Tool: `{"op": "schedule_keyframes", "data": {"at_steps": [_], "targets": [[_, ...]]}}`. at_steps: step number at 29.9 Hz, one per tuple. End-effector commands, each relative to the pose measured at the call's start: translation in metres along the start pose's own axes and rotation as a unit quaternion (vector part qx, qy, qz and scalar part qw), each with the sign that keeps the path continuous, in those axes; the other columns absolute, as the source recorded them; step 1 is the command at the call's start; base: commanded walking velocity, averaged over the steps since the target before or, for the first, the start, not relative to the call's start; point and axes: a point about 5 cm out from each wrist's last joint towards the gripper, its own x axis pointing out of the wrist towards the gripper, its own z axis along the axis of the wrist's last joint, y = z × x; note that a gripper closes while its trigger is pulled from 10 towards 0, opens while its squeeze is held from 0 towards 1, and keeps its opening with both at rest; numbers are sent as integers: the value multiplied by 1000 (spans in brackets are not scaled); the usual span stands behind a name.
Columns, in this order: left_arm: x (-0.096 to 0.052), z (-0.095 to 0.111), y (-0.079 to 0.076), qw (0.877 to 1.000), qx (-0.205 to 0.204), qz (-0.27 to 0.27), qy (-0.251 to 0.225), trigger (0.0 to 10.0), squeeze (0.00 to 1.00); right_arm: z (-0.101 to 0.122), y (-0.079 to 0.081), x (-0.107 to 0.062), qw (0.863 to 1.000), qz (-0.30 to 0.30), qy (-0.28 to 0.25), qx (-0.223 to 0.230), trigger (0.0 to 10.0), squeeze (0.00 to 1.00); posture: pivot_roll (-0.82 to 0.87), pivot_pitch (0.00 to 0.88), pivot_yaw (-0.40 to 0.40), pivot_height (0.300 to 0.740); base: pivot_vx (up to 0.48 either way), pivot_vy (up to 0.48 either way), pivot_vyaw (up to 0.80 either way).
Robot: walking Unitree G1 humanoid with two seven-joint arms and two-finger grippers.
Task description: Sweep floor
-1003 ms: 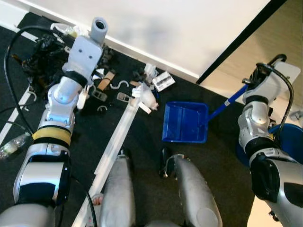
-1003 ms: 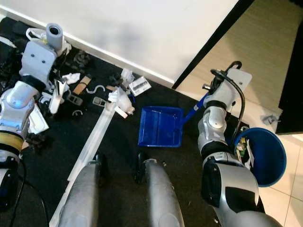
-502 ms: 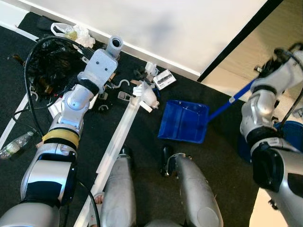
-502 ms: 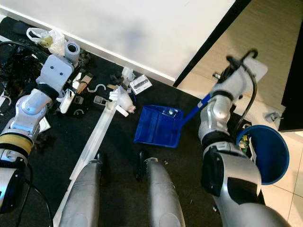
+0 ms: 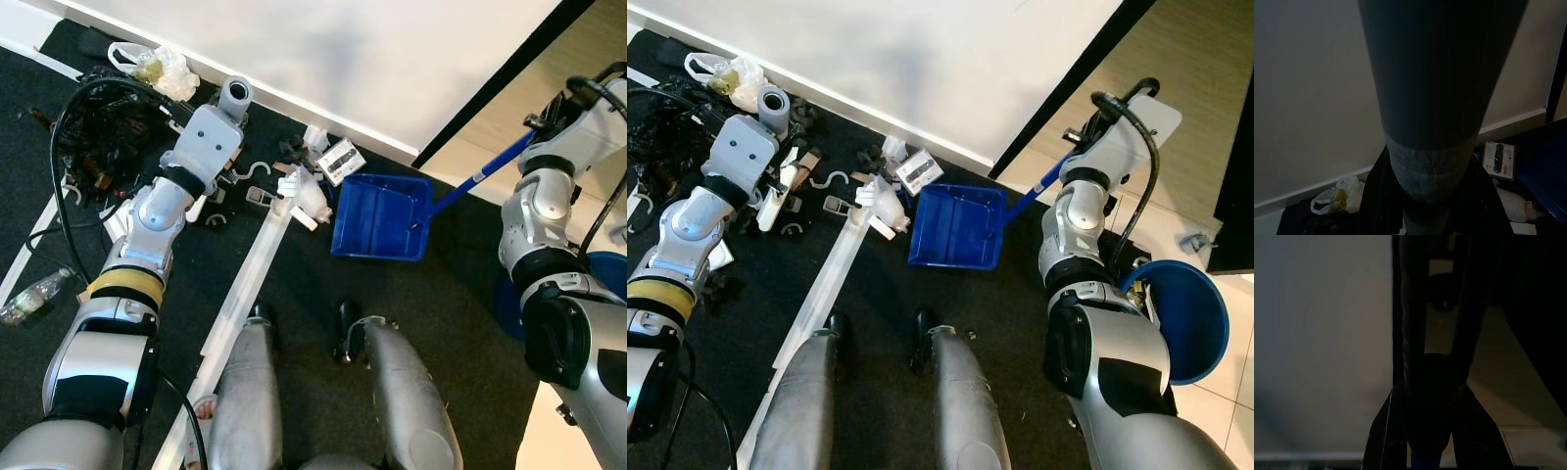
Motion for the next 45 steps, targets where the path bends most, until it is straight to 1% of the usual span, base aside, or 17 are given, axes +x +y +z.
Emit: {"op": "schedule_keyframes", "data": {"at_steps": [1,9,18,19,20,25,26,27,29,30,31,32,34,35,38,43,45], "targets": [[-7,-8,-12,1000,1,-15,9,10000,0,-21,-11,-13,999,-1,35,-28,10000,0,149,493,-79,740,0,0,0],[-5,-11,-27,999,-35,2,15,10000,0,-47,-18,-36,995,8,76,-69,10000,0,149,489,-77,740,0,0,0],[7,-6,-46,998,-68,0,18,10000,0,-51,-24,-40,993,4,86,-81,10000,0,142,479,-77,740,0,0,0],[12,-4,-58,996,-88,-3,22,10000,0,-52,-26,-41,993,-1,87,-81,10000,0,138,476,-77,740,0,0,0],[12,-4,-58,996,-88,-3,22,10000,0,-52,-26,-41,993,-1,87,-81,10000,0,138,476,-77,740,0,0,0],[21,2,-77,991,-128,-8,25,10000,0,-53,-29,-41,993,-8,89,-80,10000,0,135,471,-77,740,0,0,0],[31,15,-98,986,-165,-21,14,10000,0,-54,-33,-42,992,-15,94,-79,10000,0,134,464,-73,740,0,0,0],[31,15,-98,986,-165,-21,14,10000,0,-54,-33,-42,992,-15,94,-79,10000,0,134,464,-73,740,0,0,0],[40,28,-115,979,-203,-29,4,10000,0,-56,-36,-43,992,-21,100,-78,10000,0,132,458,-70,740,0,0,0],[40,28,-115,979,-203,-29,4,10000,0,-56,-36,-43,992,-21,100,-78,10000,0,132,458,-70,740,0,0,0],[49,44,-130,969,-246,-33,-8,10000,0,-58,-39,-44,991,-29,107,-77,10000,0,133,454,-67,740,0,0,0],[51,49,-135,965,-259,-34,-11,10000,0,-58,-40,-45,991,-32,108,-77,10000,0,133,454,-67,740,0,0,0],[59,70,-155,951,-304,-55,-23,10000,0,-59,-44,-46,990,-40,113,-76,10000,0,138,452,-60,740,0,0,0],[59,70,-155,951,-304,-55,-23,10000,0,-59,-44,-46,990,-40,113,-76,10000,0,138,452,-60,740,0,0,0],[64,98,-177,930,-357,-77,-42,10000,0,-60,-48,-47,989,-48,115,-75,10000,0,137,450,-56,740,0,0,0],[66,114,-183,921,-375,-80,-64,10000,0,-60,-48,-47,990,-49,113,-74,10000,0,132,450,-53,740,0,0,0],[74,134,-176,909,-403,-62,-92,10000,0,-59,-49,-46,990,-49,110,-73,10000,0,131,450,-55,740,0,0,0]]}}
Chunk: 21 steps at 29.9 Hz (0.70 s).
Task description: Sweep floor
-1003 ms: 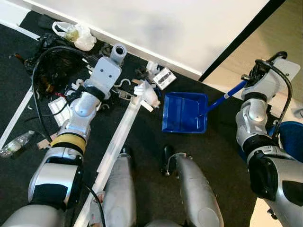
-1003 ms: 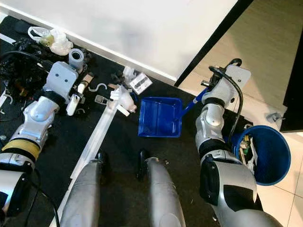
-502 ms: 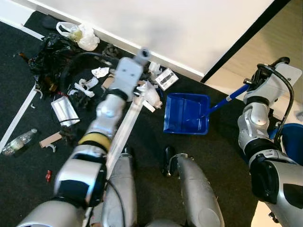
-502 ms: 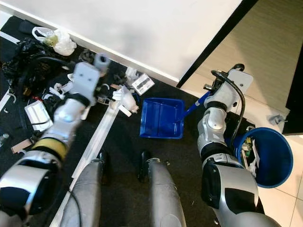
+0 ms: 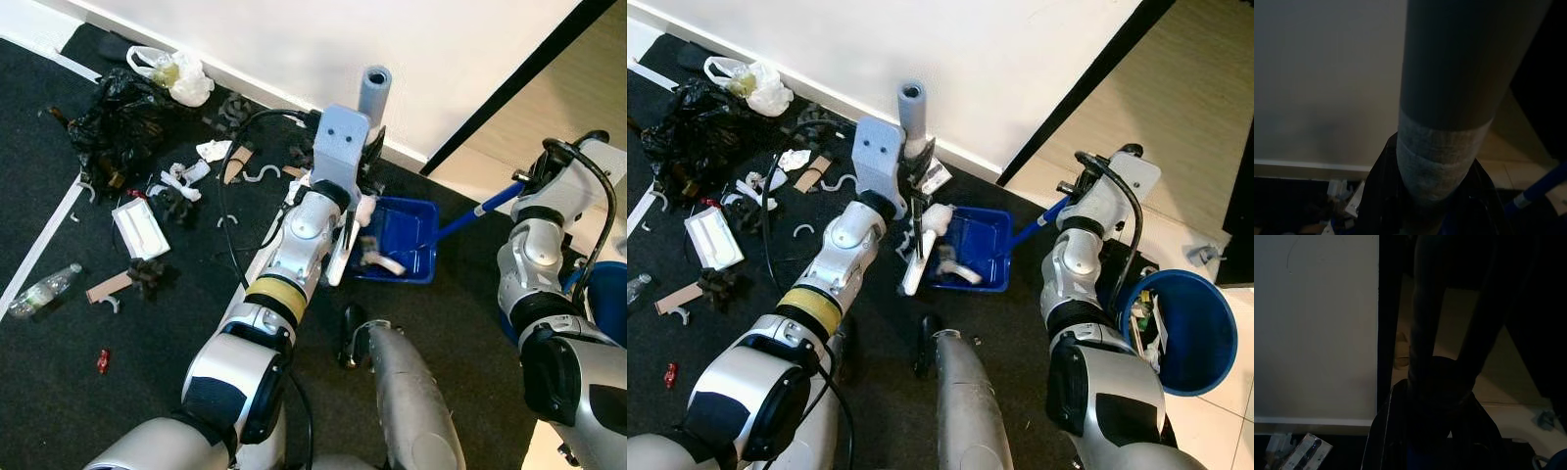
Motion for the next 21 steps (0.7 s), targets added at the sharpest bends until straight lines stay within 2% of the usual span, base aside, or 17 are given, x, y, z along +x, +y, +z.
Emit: {"op": "schedule_keyframes", "data": {"at_steps": [1,3,6,9,11,13,16,18,19,21], "targets": [[18,27,-54,993,-101,-28,-56,10000,0,-28,-20,-15,997,-14,63,-39,10000,0,136,452,-59,740,0,0,0],[24,46,-51,991,-106,-27,-82,10000,0,-28,-20,-15,997,-14,63,-38,10000,0,139,451,-60,740,0,0,0],[25,64,-37,988,-106,-20,-111,10000,0,-29,-21,-16,997,-13,64,-39,10000,0,141,446,-60,740,0,0,0],[21,85,-19,984,-116,-18,-135,10000,0,-30,-20,-17,997,-12,66,-37,10000,0,143,444,-61,740,0,0,0],[19,90,-13,983,-118,-23,-139,10000,0,-30,-19,-17,997,-11,66,-37,10000,0,143,444,-62,740,0,0,0],[10,96,-2,987,-89,-58,-121,10000,0,-31,-17,-18,997,-9,69,-36,10000,0,144,445,-63,740,0,0,0],[-13,89,14,990,-19,-120,-71,10000,0,-32,-15,-19,997,-6,71,-35,10000,0,144,440,-64,740,0,0,0],[-35,81,30,987,26,-158,-21,10000,0,-32,-14,-19,997,-3,72,-34,10000,0,143,437,-65,740,0,0,0],[-35,81,30,987,26,-158,-21,10000,0,-32,-14,-19,997,-3,72,-34,10000,0,143,437,-65,740,0,0,0],[-50,78,43,983,64,-172,6,10000,0,-32,-14,-19,997,-2,72,-34,10000,0,146,437,-66,740,0,0,0]]}}
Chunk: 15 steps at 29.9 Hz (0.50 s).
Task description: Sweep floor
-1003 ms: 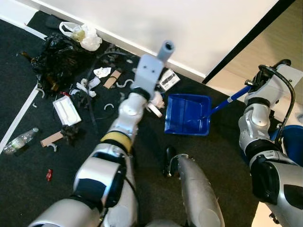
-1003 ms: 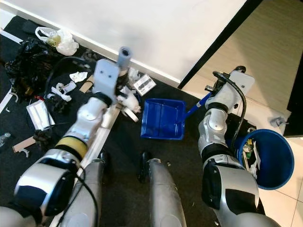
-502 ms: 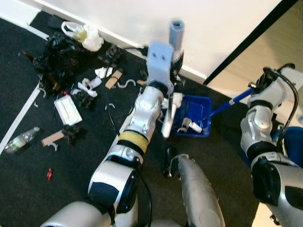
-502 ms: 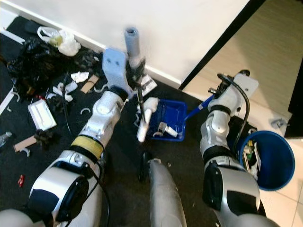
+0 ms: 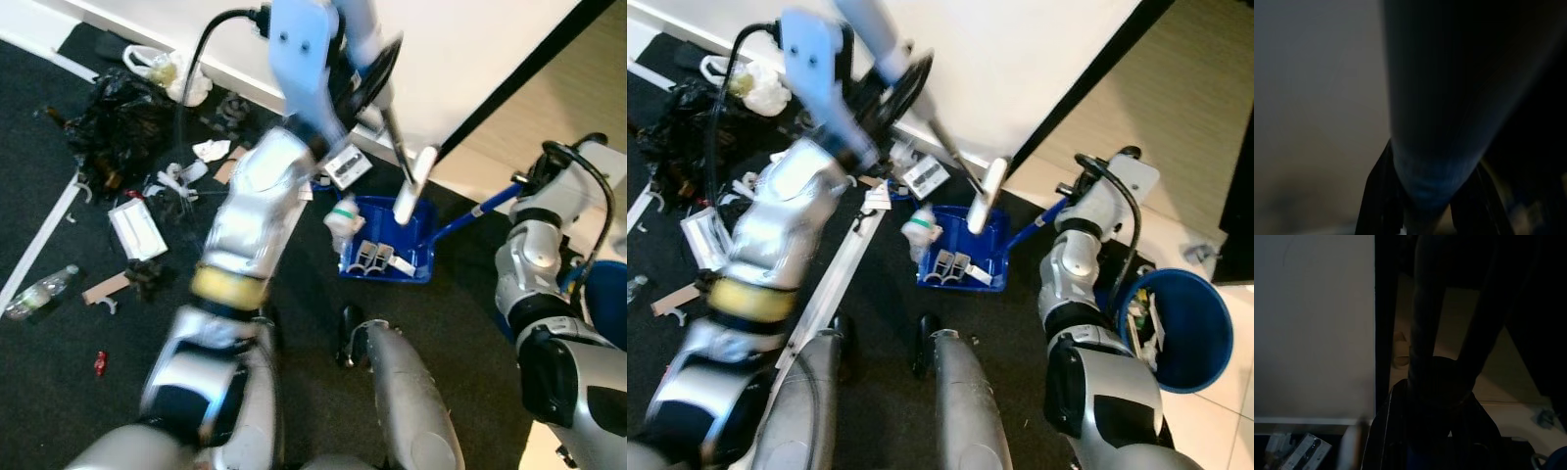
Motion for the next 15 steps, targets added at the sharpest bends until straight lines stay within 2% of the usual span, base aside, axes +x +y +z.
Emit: {"op": "schedule_keyframes", "data": {"at_steps": [1,2,3,4,5,6,9,15], "targets": [[-9,-4,1,999,35,-12,27,10000,0,-30,-15,-17,997,-6,71,-38,10000,0,148,438,-68,740,0,0,0],[-22,-7,26,994,95,41,45,10000,0,-30,-15,-16,997,-5,71,-38,10000,0,148,438,-68,740,0,0,0],[-22,-7,26,994,95,41,45,10000,0,-30,-15,-16,997,-5,71,-38,10000,0,148,438,-68,740,0,0,0],[-30,-11,46,982,155,79,68,10000,0,-29,-15,-16,997,-5,71,-38,10000,0,147,446,-73,740,0,0,0],[-30,-11,46,982,155,79,68,10000,0,-29,-15,-16,997,-5,71,-38,10000,0,147,446,-73,740,0,0,0],[-36,-12,61,970,204,103,89,10000,0,-29,-14,-16,997,-4,70,-38,10000,0,147,446,-73,740,0,0,0],[-40,-10,68,965,215,118,94,10000,0,-29,-13,-16,997,-2,70,-37,10000,0,141,447,-75,740,0,0,0],[-40,-13,70,961,228,119,105,10000,0,-29,-12,-16,997,1,69,-38,10000,0,140,448,-75,740,0,0,0]]}}
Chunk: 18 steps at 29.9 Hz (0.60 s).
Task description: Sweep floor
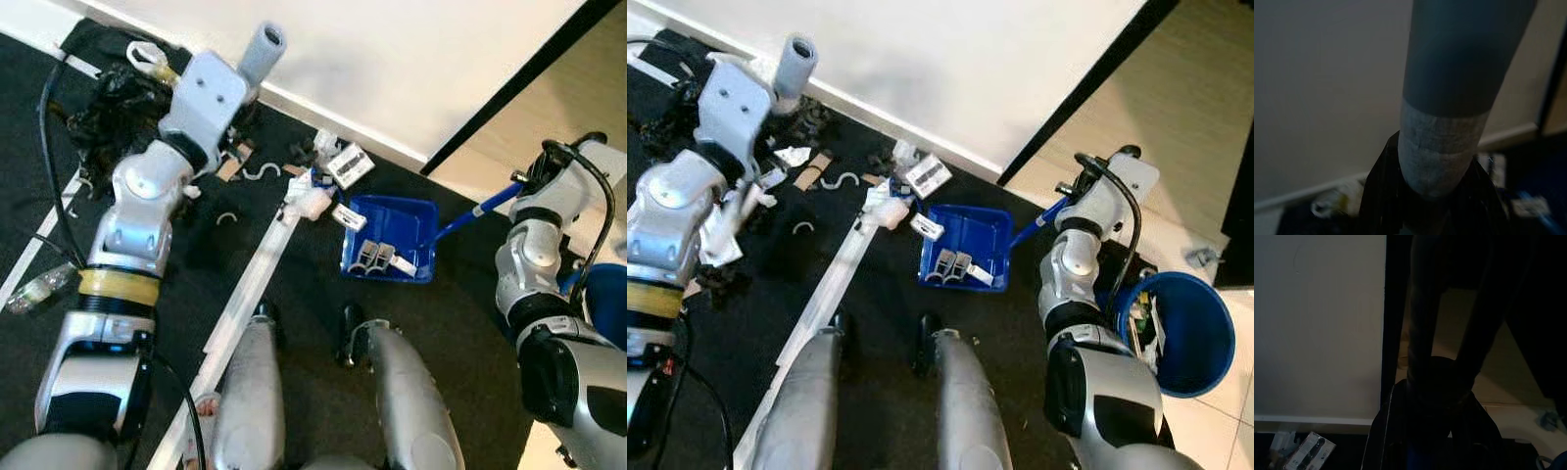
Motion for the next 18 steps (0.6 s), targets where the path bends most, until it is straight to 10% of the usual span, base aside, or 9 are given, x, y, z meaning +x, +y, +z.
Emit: {"op": "schedule_keyframes", "data": {"at_steps": [1,9,18], "targets": [[0,-9,-13,1000,14,-23,4,10000,0,-30,-14,-17,997,0,69,-39,10000,0,140,448,-75,740,0,0,0],[7,-39,-31,996,83,29,3,10000,0,-29,-13,-18,997,3,61,-45,10000,0,117,465,-77,740,0,0,0],[17,-54,-91,1000,5,-14,9,10000,0,-33,-13,-24,997,7,56,-48,10000,0,88,480,-71,740,0,0,0]]}}
